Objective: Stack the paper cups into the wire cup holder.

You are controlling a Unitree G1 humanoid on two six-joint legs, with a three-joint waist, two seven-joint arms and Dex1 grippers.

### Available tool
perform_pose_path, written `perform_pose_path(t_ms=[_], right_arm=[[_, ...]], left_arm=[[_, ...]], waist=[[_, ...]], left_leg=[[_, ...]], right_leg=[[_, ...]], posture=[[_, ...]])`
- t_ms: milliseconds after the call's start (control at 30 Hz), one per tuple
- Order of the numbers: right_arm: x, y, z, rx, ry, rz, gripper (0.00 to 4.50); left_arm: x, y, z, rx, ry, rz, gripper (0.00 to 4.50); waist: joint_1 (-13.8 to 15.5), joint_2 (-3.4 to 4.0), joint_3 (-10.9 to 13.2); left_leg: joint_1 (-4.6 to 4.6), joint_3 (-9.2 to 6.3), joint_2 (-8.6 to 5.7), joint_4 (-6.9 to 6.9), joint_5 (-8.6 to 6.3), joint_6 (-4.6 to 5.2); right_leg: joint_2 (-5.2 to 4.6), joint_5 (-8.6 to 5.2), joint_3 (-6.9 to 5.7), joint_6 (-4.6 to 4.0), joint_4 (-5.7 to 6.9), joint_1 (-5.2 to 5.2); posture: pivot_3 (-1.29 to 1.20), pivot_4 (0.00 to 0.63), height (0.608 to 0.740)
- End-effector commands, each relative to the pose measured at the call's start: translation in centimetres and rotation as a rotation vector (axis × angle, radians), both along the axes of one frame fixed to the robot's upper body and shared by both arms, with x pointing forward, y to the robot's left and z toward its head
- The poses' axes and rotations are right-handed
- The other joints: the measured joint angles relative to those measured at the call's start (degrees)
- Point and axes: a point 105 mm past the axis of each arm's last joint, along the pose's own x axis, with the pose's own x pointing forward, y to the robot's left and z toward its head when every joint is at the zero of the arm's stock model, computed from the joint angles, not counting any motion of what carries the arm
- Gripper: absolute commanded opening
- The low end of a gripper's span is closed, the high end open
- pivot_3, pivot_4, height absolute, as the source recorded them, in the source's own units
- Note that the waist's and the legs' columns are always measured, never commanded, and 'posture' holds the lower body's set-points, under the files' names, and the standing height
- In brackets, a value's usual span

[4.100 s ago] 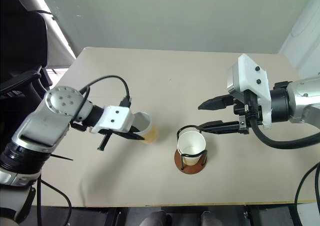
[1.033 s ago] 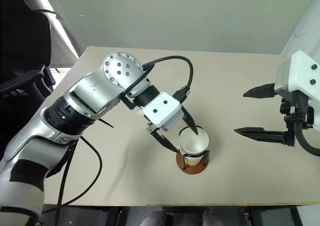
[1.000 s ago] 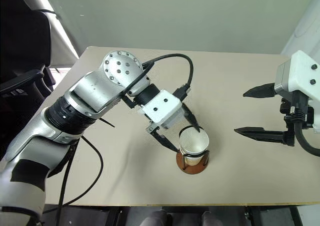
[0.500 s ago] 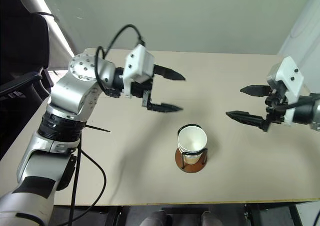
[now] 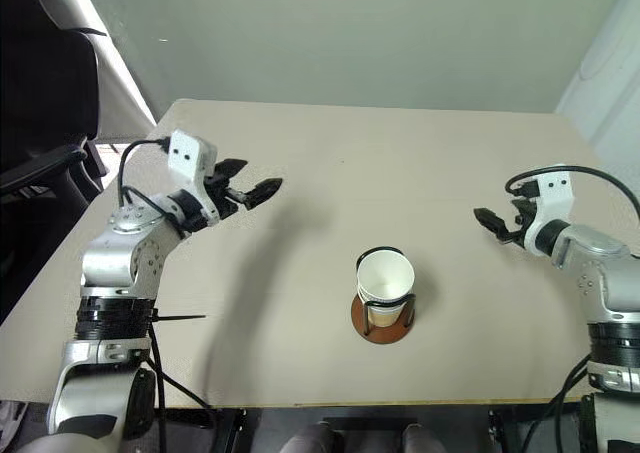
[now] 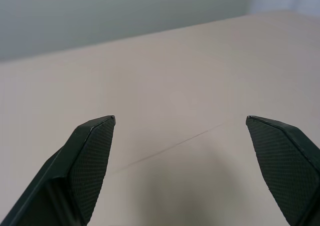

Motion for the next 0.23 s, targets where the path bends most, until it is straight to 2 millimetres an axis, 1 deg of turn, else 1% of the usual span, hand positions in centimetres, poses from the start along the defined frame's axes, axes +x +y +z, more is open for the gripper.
perform_pose_path(t_ms=[33,167,233], right_arm=[[0.4,-3.8,0.9,0.031,-0.088,-0.215,4.50],[0.2,-6.2,0.0,0.067,-0.121,-0.347,4.50],[0.0,-7.2,-0.5,0.088,-0.127,-0.413,4.50]], left_arm=[[-0.4,3.1,0.4,-0.043,-0.045,0.132,4.49],[-0.6,4.5,-0.4,-0.099,-0.032,0.209,4.49],[-0.7,5.1,-0.8,-0.088,-0.030,0.242,4.49]], waist=[[0.1,0.00,0.0],[0.6,0.01,0.0],[0.7,0.01,0.0]], left_leg=[[0.00,0.00,0.00,-0.02,0.00,0.00],[-0.04,-0.01,-0.07,-0.08,-0.01,-0.03],[-0.05,-0.02,-0.10,-0.07,-0.01,-0.05]], right_leg=[[0.00,0.00,0.00,0.00,-0.01,-0.01],[-0.01,0.00,0.00,-0.01,-0.03,-0.03],[-0.03,0.00,0.00,-0.01,-0.02,-0.03]], posture=[[0.00,0.150,0.740],[0.00,0.150,0.740],[0.00,0.150,0.740]])
